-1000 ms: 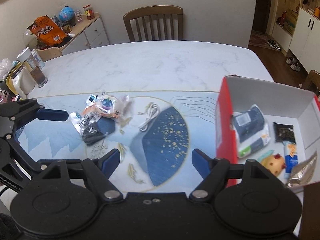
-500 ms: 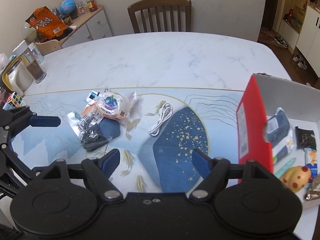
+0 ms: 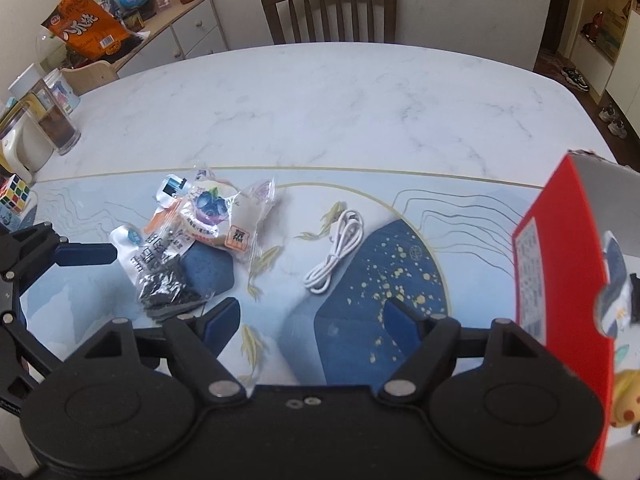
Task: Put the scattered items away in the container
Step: 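Grasp the white USB cable with the right gripper while the left gripper grasps the black seaweed bag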
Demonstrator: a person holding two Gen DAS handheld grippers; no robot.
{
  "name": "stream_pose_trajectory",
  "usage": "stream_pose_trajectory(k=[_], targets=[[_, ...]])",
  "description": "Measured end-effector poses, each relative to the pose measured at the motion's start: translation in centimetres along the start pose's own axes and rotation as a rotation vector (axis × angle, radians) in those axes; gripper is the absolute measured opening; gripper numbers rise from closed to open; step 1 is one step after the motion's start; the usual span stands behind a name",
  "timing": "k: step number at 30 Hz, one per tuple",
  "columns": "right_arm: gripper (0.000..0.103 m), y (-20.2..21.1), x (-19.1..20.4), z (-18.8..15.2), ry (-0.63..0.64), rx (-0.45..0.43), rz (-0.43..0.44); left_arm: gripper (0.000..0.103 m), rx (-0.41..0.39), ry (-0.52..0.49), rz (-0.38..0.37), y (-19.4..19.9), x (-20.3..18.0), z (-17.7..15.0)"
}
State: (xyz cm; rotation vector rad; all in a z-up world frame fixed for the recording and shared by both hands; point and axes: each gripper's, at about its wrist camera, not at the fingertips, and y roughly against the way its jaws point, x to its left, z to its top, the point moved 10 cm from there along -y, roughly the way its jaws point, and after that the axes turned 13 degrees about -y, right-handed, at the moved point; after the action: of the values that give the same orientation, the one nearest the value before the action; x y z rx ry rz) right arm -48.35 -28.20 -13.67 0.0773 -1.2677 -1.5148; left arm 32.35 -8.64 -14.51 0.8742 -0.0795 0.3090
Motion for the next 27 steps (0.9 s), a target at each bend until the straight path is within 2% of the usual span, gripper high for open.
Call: stream_pose_trajectory(k=[15,27], targets=[[0.078,-4.8,-0.7,1.6,-0.002,0.014,-0.07,0.102,0.013,-0.007,-0.031,-2.4,0.4,-0.7],[0.076,-6.5,-0.6,2.2,0.023,0.029,-0.111,0.098,0.005,-0.043,-0.041,-2.8,0.1,-0.9]])
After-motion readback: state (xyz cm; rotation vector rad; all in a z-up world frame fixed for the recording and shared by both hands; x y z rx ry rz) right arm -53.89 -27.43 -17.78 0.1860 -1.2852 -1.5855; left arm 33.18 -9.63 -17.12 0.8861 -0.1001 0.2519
